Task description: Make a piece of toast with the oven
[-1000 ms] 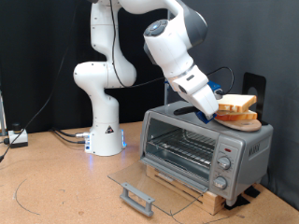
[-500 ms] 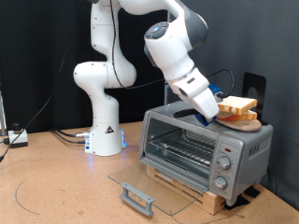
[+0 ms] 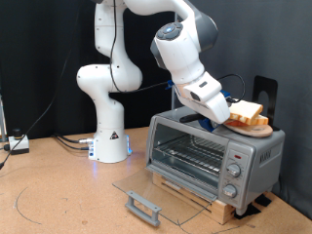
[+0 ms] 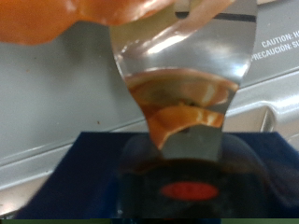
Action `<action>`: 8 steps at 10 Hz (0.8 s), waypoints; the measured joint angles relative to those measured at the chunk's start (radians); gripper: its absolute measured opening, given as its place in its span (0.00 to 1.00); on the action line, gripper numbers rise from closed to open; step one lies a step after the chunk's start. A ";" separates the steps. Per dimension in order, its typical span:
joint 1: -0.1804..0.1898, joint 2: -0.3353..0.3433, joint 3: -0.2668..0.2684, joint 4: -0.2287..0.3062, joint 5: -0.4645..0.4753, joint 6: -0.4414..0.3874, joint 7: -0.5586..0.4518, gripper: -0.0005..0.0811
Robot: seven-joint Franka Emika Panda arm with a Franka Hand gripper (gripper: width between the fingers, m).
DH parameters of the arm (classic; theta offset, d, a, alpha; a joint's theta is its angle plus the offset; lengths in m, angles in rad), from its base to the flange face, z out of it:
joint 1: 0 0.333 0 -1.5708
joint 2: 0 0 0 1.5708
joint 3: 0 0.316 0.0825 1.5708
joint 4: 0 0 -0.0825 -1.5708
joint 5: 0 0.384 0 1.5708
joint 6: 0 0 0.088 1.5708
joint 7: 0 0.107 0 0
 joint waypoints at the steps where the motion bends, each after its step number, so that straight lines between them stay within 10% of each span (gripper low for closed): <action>1: 0.000 0.000 0.000 0.000 0.000 0.000 0.000 0.49; 8: 0.000 -0.006 -0.035 0.001 0.091 -0.092 -0.082 0.49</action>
